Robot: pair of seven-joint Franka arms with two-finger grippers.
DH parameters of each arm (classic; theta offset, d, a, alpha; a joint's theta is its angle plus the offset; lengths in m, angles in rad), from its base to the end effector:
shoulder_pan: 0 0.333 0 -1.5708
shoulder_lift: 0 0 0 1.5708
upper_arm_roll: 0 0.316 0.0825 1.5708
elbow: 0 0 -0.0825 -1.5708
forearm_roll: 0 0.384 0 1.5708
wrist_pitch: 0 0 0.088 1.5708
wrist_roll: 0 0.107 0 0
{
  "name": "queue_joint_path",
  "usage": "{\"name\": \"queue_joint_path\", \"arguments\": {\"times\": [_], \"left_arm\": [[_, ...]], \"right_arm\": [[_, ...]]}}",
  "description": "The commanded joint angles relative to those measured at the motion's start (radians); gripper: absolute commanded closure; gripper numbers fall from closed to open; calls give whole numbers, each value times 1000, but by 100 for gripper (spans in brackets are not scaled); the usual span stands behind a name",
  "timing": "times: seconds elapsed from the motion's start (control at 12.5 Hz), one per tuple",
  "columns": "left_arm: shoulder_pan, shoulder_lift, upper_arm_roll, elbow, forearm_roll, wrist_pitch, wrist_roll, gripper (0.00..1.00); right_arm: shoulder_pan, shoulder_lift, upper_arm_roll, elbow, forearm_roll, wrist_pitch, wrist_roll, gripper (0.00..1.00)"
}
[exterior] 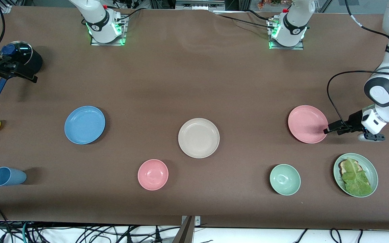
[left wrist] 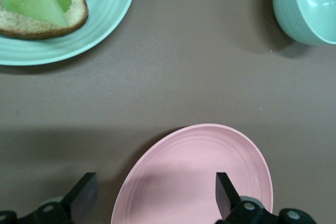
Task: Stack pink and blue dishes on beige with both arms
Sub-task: 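Move the left gripper to the pink plate rim and lower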
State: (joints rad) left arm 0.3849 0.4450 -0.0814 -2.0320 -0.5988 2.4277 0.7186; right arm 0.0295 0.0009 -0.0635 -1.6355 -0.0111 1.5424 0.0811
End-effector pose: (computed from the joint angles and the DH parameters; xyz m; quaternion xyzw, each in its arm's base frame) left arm 0.5687 0.1768 0.2214 0.9781 0.0299 0.0773 0.1911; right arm 0.5486 -0.0199 0.5913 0.9972 -0.0574 -0.0468 0.0067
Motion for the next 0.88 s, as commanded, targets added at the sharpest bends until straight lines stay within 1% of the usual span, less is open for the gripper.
{"name": "queue_joint_path", "arguments": {"times": [0.0,0.32,0.56,0.72,0.8], "left_arm": [[-4,-20,8,-68,-117,66,163,1],[9,15,8,-68,-134,73,202,1],[8,47,6,-66,-174,109,240,1],[3,66,6,-59,-212,110,275,1],[3,70,6,-57,-213,110,277,1]], "right_arm": [[3,-7,-6,0,11,-7,5,0],[3,-7,-6,0,11,-7,5,0],[3,-7,-6,0,11,-7,5,0],[3,-7,-6,0,11,-7,5,0],[3,-7,-6,0,11,-8,5,0]]}}
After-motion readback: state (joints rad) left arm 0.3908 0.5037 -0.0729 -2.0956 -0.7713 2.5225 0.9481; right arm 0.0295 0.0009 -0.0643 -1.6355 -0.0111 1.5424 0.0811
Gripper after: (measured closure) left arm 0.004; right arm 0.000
